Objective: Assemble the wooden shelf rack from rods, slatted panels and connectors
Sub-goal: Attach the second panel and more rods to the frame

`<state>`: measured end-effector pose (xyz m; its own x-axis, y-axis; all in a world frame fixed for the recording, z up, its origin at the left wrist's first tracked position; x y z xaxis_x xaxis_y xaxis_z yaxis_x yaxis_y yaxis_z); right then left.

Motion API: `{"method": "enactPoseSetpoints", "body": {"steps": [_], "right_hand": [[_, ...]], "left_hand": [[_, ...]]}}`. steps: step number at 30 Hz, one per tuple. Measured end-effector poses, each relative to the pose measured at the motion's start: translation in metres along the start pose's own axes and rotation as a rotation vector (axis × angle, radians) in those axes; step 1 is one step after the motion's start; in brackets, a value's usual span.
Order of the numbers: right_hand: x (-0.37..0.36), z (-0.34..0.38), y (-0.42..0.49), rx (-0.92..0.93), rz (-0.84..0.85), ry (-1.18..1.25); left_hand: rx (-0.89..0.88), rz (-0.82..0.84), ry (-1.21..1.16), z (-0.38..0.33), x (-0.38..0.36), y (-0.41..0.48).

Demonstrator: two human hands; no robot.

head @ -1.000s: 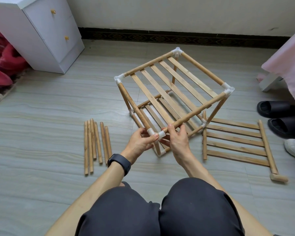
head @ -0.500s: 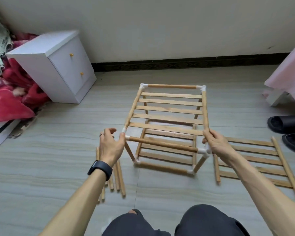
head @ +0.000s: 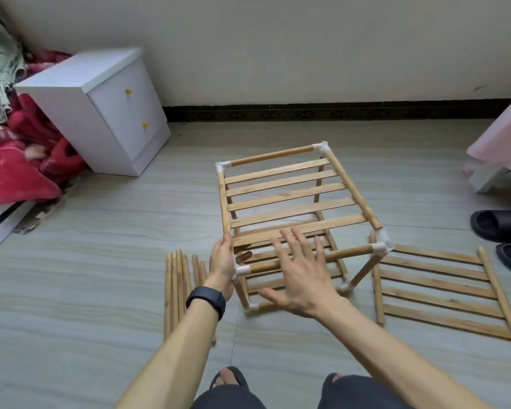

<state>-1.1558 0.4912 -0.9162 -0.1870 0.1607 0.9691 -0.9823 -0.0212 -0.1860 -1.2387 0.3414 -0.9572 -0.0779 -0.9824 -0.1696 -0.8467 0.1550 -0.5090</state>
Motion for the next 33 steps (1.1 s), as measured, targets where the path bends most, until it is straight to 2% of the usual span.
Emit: {"method": "enactPoseSetpoints", "body": {"steps": [3,6,11,17,21,27,31,33], "right_hand": [[-0.005,0.023,0.029,0.053,0.050,-0.100],[-0.004,0.040,0.050,0.080,0.064,-0.139],[0.005,0.042,0.056,0.114,-0.079,-0.109],[0.008,0.042,0.056,0.101,-0.091,-0.102],[0.008,0.044,0.057,0.100,-0.075,-0.096],[0.008,0.044,0.056,0.088,-0.059,-0.074],[0.008,0.039,0.056,0.110,0.031,-0.066],[0.006,0.027,0.053,0.061,0.054,-0.092]], "left_hand": [[0.004,0.050,-0.088,0.007,0.001,0.002],[0.000,0.074,-0.051,0.012,0.011,0.002],[-0.002,0.091,-0.032,0.018,0.015,0.002],[-0.023,0.082,-0.069,0.022,0.014,0.003],[-0.110,-0.026,0.048,0.017,0.015,0.006],[-0.235,-0.255,0.413,0.010,0.006,-0.001],[-0.247,-0.255,0.467,0.008,0.011,0.002],[-0.267,-0.245,0.477,0.009,0.011,-0.001]]}}
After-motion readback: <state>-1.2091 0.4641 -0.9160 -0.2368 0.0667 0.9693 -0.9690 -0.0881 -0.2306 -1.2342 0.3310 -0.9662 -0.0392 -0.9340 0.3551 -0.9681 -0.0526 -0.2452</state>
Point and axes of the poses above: each hand's wrist, its own y-axis towards the middle knuckle, its own x-axis out of the back of the hand, z = x × y, the point moved 8 cm from there along y, towards the middle knuckle, and after that the axes turned 6 degrees about z, right-handed, at the moved point
